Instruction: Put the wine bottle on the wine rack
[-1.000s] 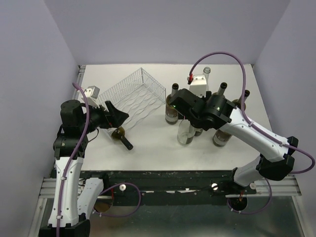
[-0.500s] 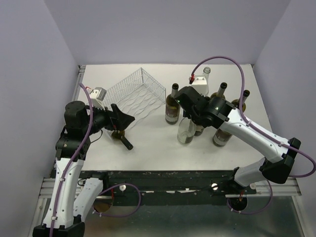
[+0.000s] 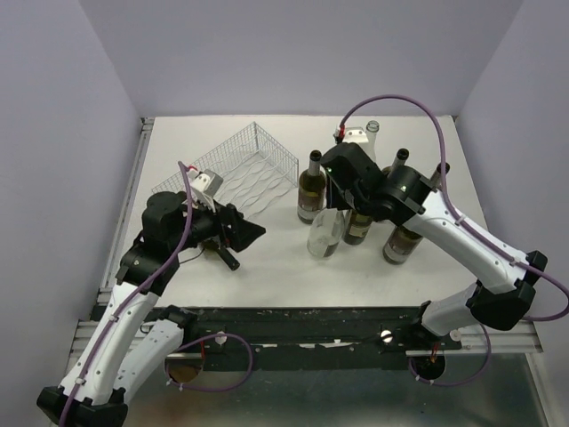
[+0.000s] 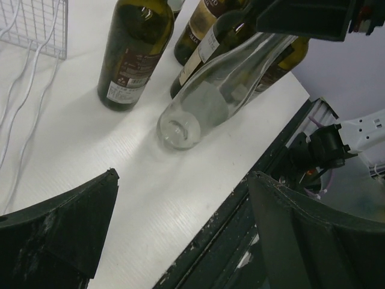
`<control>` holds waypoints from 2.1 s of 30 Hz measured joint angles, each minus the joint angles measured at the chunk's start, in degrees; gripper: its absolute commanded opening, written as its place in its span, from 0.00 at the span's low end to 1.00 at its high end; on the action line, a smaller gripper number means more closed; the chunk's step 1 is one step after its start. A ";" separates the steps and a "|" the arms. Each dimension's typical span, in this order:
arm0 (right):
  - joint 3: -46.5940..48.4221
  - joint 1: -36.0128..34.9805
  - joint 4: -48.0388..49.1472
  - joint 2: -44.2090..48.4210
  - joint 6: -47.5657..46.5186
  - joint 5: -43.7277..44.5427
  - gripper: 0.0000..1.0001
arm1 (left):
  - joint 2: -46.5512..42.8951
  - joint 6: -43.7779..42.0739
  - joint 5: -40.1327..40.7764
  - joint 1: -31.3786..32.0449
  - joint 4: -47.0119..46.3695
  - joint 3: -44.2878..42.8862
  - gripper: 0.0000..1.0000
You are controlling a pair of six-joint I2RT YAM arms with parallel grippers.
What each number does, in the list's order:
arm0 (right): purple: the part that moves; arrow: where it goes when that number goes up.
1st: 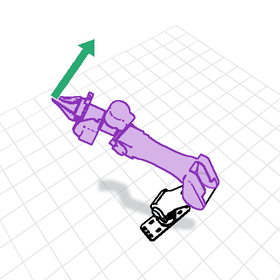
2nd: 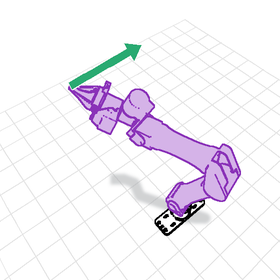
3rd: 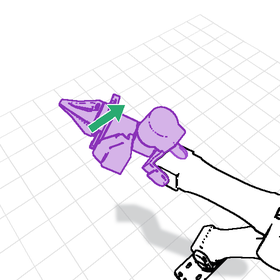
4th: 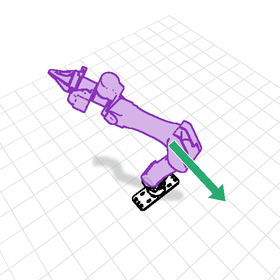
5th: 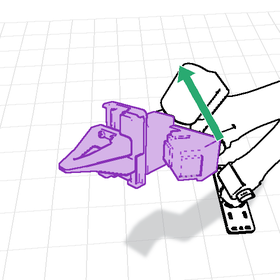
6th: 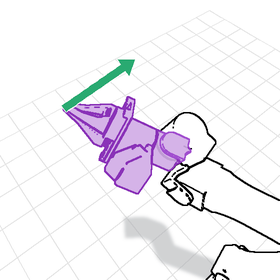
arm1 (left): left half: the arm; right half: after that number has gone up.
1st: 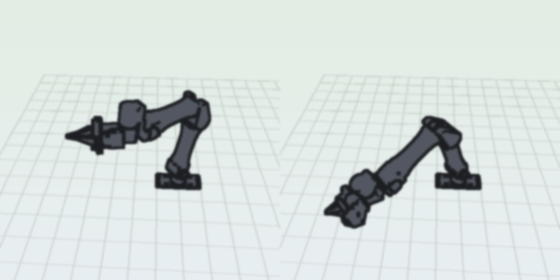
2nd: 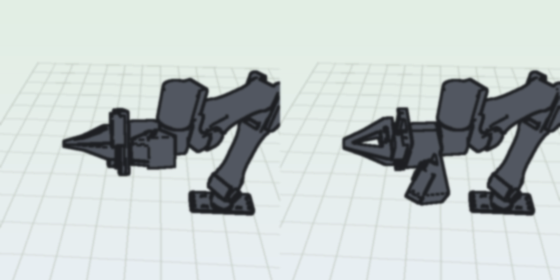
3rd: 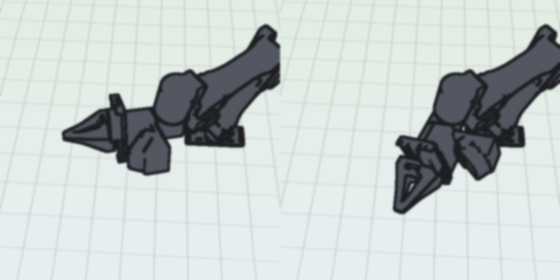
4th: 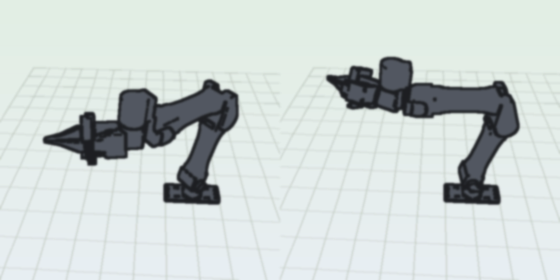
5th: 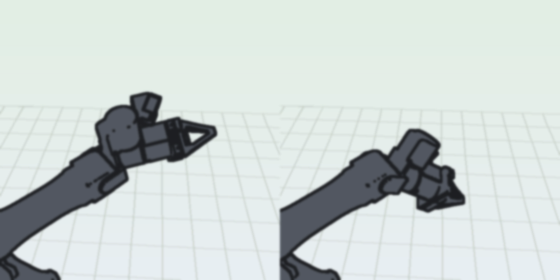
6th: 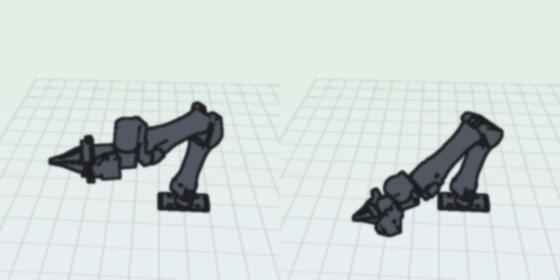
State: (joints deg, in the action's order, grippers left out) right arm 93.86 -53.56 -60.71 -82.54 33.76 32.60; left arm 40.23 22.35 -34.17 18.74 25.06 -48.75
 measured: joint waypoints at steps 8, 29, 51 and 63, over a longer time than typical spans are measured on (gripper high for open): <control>9.33 0.02 -0.24 -0.28 0.55 -11.65 0.01 | -2.56 -0.81 4.26 9.55 -13.20 9.53 0.99; 10.82 0.04 6.73 -4.31 4.00 -33.73 0.01 | 1.05 -9.07 3.17 17.03 -25.75 15.26 0.99; 5.40 -0.09 13.09 -2.67 -0.98 -38.64 0.07 | 2.60 -15.82 2.97 17.77 -25.64 15.45 0.00; 5.42 -0.48 11.91 -1.97 -3.13 -39.89 0.54 | 1.73 -33.81 7.45 18.64 -18.82 11.61 0.00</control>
State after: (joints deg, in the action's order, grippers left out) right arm 99.29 -54.04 -48.80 -84.51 30.63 -7.29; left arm 41.95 -11.46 -26.72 37.39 6.24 -37.15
